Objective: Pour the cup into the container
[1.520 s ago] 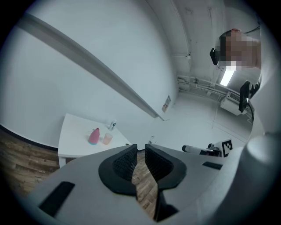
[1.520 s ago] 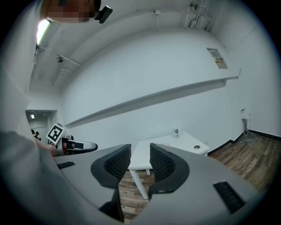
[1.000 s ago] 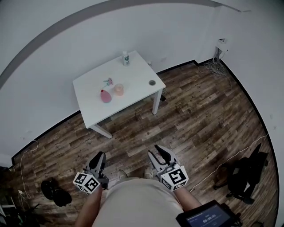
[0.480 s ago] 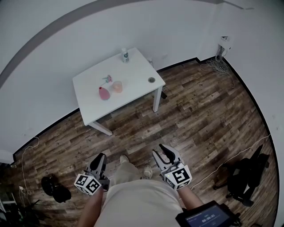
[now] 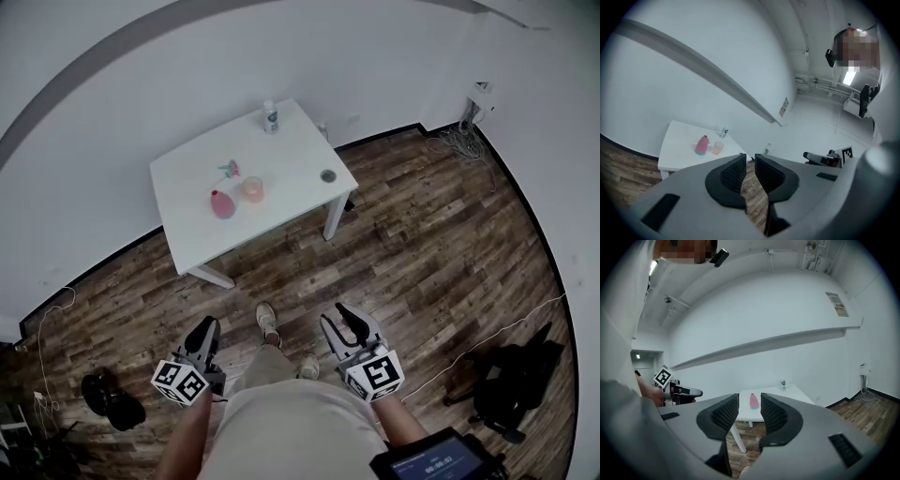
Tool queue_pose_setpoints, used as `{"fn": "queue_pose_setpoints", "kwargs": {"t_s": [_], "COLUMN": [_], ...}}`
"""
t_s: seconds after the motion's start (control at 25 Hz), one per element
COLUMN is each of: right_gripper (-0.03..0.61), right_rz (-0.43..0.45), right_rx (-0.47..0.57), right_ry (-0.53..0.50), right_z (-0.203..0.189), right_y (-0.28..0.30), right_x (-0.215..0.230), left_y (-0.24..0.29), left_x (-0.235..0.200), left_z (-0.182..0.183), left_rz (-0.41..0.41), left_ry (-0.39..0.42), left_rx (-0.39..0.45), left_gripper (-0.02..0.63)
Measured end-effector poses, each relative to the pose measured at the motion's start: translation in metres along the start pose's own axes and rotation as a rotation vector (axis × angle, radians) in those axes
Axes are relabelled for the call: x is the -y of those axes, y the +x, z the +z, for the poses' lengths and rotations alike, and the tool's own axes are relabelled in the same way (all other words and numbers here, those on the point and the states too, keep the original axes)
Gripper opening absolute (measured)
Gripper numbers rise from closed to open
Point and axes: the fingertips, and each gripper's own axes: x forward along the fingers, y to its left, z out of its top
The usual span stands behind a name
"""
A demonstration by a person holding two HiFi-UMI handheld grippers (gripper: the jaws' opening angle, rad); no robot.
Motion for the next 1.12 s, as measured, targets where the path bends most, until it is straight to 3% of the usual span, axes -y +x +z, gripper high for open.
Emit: {"fn": "queue_pose_setpoints", "kwargs": {"t_s": [0.68,1.12], "right_gripper": [0.126,0.126], "right_rz": [-0.006,-0.024], "right_rx": [-0.013,-0.028], "right_ry": [-0.050,-0.082], "right_z": [0.060,0.073], "right_y": [0.208,0.293], "right_x": [0.040,0.055], "left_y": [0.121,0.161], "left_x": [-0.128,-0.195], "left_z": [0.107,0.135], "left_rz": [-0.077,-0.128], "left_ry": [0.050,0.076], "left_rx": [-0.037,-0.029], "left_gripper": [0.066,0.066]}}
